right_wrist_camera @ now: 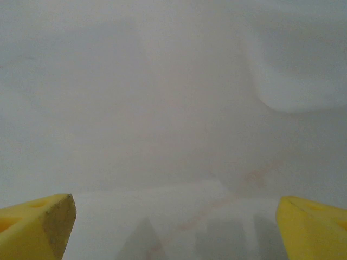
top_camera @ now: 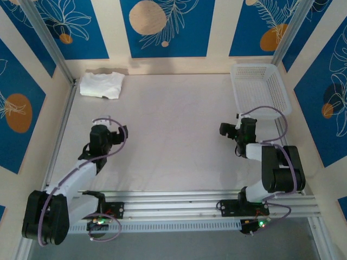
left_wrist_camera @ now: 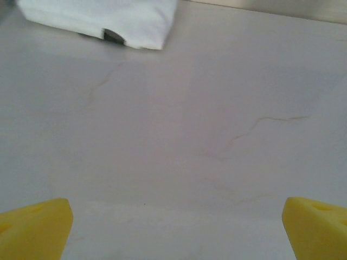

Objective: Fold the inside-out t-shirt

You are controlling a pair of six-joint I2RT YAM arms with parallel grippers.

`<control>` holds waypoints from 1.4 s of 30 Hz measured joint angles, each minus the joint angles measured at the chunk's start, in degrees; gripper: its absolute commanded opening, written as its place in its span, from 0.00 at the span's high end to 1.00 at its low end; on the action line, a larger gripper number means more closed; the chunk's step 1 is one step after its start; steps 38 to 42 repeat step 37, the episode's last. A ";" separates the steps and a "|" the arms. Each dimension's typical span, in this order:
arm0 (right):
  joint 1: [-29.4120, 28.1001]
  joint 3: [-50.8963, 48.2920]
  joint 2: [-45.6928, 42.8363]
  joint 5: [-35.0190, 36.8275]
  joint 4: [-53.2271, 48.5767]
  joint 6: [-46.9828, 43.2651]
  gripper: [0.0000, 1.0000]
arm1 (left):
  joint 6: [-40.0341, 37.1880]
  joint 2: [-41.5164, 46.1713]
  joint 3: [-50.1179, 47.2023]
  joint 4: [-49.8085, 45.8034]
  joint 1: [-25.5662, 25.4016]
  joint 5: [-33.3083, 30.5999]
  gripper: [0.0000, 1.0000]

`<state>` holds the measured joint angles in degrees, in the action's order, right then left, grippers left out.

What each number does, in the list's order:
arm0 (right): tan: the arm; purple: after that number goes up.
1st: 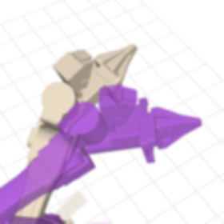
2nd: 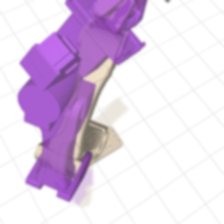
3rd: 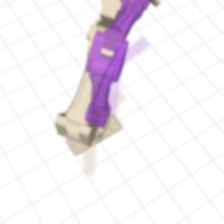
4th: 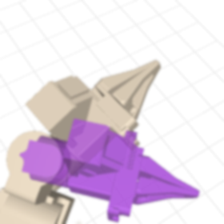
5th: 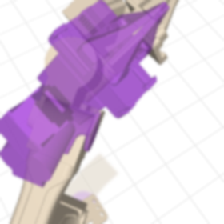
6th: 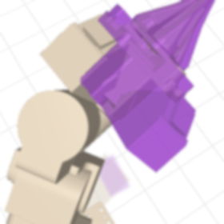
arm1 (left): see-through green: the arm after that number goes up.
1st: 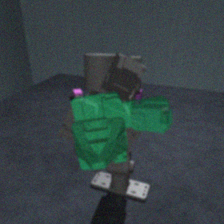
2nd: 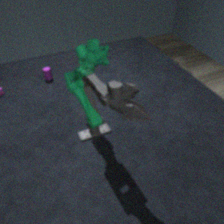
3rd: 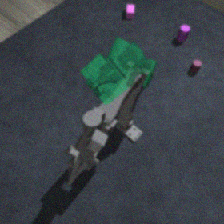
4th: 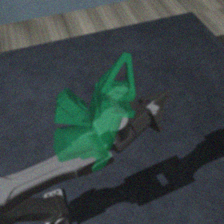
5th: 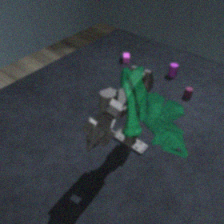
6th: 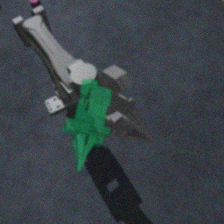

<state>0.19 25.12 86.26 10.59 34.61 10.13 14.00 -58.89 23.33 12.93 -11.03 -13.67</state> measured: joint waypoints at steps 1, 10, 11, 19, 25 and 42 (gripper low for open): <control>-0.46 -2.05 0.48 -0.63 5.55 -0.24 0.01 | -1.07 0.81 -0.50 0.22 0.17 -1.07 0.01; -2.01 -4.42 1.29 3.02 12.55 -0.81 0.01 | -10.40 -7.13 -3.45 13.42 2.51 -0.94 0.01; -1.99 -4.39 1.29 3.37 12.76 -0.81 0.01 | -11.41 -10.80 -3.41 15.52 3.56 0.48 0.01; -1.95 -4.35 1.29 4.46 13.09 -0.81 0.01 | -14.58 -29.42 -2.27 29.90 8.39 10.73 0.01; -1.95 -4.31 1.29 4.46 13.77 -0.81 0.01 | -14.93 -29.92 -1.66 32.89 8.37 12.07 0.01; -2.01 -4.13 1.29 4.57 13.88 -0.83 0.01 | -15.96 -29.92 -1.03 32.94 8.22 12.63 0.01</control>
